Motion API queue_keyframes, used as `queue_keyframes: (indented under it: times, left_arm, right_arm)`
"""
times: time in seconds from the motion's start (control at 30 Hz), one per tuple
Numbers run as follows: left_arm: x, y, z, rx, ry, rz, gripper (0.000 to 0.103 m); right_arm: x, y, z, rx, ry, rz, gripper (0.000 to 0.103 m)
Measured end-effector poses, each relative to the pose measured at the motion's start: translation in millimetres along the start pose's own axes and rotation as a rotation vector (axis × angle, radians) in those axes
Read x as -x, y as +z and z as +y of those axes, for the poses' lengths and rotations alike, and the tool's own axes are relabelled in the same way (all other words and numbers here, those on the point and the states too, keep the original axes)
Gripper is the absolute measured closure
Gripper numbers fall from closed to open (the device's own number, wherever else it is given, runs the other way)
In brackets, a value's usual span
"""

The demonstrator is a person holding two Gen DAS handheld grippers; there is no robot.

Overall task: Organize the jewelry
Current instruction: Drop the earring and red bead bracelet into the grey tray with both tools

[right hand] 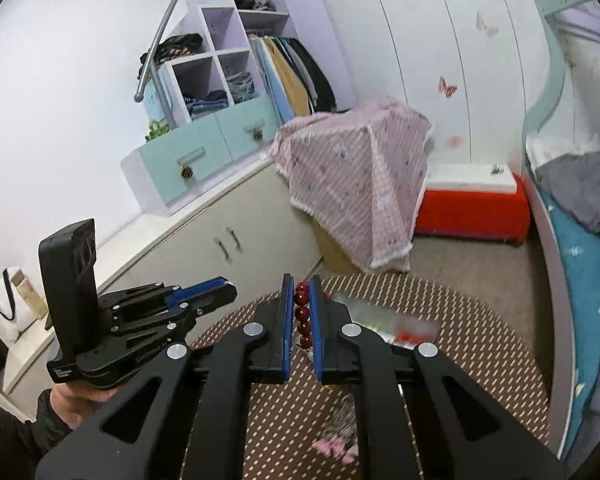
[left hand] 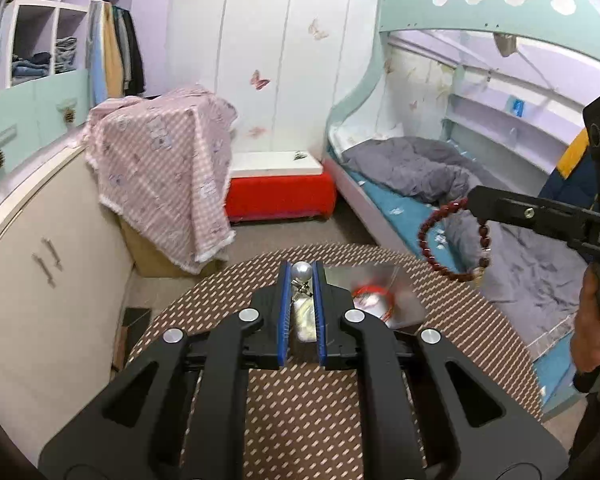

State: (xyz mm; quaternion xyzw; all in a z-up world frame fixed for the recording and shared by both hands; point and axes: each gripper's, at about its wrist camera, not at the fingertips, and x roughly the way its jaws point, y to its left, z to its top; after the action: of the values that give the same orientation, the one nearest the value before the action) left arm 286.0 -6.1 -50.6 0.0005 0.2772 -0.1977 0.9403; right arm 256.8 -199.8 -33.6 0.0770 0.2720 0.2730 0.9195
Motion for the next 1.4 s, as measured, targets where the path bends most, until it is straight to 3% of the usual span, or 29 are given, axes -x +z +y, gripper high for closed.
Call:
queue_keyframes:
  times: [0.27, 0.53, 0.57, 0.6, 0.63, 0.67, 0.7, 0.77, 0.93, 1.4]
  left_arm:
    - [-32.2, 26.5, -14.5, 0.004, -0.038, 0.017, 0.092]
    - [-60.9, 30.6, -14.0, 0.011, -0.065, 0.073, 0.09]
    - [-64.2, 30.8, -12.9, 0.018, -0.058, 0.089, 0.075]
    - [-64.6, 31.4, -11.0, 0.022, -0.047, 0.091, 0.053]
    - [-60.8, 31.5, -7.5, 0.037, -0.022, 0.067, 0.016]
    - [-55.5, 31.2, -5.9, 0.051, 0.003, 0.031, 0.006]
    - [-47.0, 30.4, -2.0, 0.069, 0.033, -0.014, 0.006]
    - [-41.7, 30.1, 2.5, 0.084, 0.039, -0.016, 0.006]
    - [-20.4, 26.1, 10.5, 0.105, 0.094, -0.048, 0.006]
    - [44.7, 15.1, -1.4, 0.074, 0.129, -0.147, 0.006]
  right_arm:
    - [-25.1, 12.7, -20.5, -0.029, -0.07, 0.015, 0.097]
    - [-53.8, 5.5, -44.6, -0.106, -0.101, 0.066, 0.092]
    - [-56.2, 3.7, -48.9, -0.122, -0.12, 0.071, 0.087]
    - [-56.8, 2.1, -54.0, -0.145, -0.139, 0.074, 0.071]
    - [-56.0, 1.1, -56.6, -0.16, -0.152, 0.068, 0.043]
    - [-52.4, -0.8, -61.1, -0.185, -0.17, 0.051, 0.029]
    - [-46.9, -1.7, -63.4, -0.2, -0.181, 0.028, 0.015]
    - [-34.7, -3.9, -63.5, -0.211, -0.219, -0.011, 0.008]
    - [-17.0, -3.5, -58.9, -0.209, -0.29, -0.046, 0.008]
    - [21.0, -4.1, -26.5, -0.171, -0.289, -0.107, 0.008]
